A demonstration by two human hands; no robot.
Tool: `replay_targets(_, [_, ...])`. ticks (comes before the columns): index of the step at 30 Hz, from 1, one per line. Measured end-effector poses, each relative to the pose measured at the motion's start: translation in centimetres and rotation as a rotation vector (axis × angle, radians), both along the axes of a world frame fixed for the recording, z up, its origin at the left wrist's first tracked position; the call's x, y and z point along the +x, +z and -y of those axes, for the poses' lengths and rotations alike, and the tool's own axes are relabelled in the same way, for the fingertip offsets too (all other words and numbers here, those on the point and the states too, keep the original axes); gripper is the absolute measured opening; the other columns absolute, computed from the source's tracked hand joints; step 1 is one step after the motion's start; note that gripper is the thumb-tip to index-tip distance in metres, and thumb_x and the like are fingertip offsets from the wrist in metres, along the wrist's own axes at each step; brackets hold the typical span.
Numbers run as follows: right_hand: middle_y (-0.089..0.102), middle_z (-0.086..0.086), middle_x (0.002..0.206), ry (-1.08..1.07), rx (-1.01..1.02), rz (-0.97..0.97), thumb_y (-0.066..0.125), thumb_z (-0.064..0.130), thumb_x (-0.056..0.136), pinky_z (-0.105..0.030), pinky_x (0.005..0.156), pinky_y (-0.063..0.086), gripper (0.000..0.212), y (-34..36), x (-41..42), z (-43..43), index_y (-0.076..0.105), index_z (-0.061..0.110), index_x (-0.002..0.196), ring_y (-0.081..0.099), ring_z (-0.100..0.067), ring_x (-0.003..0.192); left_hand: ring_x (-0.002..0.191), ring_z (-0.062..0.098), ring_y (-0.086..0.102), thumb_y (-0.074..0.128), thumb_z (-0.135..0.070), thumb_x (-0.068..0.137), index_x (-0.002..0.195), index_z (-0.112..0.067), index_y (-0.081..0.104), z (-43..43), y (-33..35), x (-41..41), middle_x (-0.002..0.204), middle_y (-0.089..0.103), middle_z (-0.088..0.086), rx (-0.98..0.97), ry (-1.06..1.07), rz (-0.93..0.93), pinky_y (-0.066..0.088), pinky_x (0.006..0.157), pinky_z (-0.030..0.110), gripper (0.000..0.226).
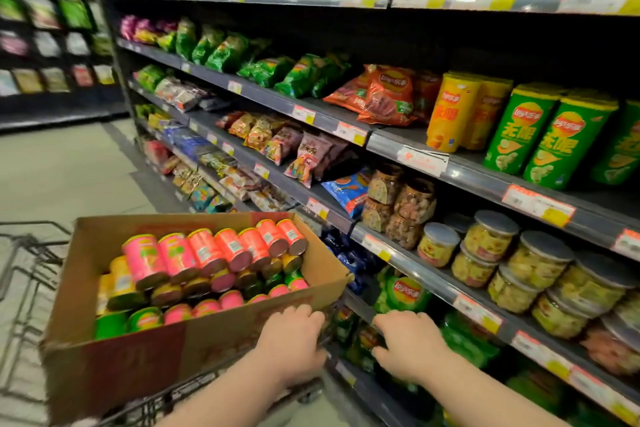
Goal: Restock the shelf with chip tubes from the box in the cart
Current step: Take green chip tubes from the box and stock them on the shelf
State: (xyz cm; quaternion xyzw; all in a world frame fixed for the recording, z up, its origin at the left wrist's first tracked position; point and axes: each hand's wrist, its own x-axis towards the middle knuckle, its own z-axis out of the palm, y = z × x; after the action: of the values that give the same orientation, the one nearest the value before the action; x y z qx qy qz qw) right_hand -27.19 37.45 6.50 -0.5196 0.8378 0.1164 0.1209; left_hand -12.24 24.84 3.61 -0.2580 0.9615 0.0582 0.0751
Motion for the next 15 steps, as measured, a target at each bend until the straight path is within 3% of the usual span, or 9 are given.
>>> replay_targets(10, [0.051, -0.006, 0.129, 0.252, 0.045, 0.021, 0.046, 0.041, 0.093, -0.043, 0.103, 0.033, 0.042, -1.3, 8.1, 5.8, 0.047, 0.018, 0.128, 0.045, -0.028, 0.123, 0.123, 0.025, 0.044, 0.044, -0.047, 0.089, 0.133, -0.021, 0.042, 2.1, -1.4, 10.9, 0.132, 0.046, 0.002, 0.025, 0.295, 0.027, 0.041, 0.098, 0.039, 0.051])
replay_targets(15, [0.052, -0.006, 0.126, 0.35, 0.091, 0.037, 0.046, 0.041, 0.093, -0.043, 0.102, 0.034, 0.038, -1.8, 10.1, 8.6, 0.049, 0.018, 0.123, 0.047, -0.029, 0.12, 0.126, 0.026, 0.042, 0.045, -0.05, 0.09, 0.136, -0.02, 0.04, 3.0, -1.7, 13.9, 0.137, 0.044, 0.004, 0.038, 0.397, 0.013, 0.04, 0.102, 0.04, 0.055])
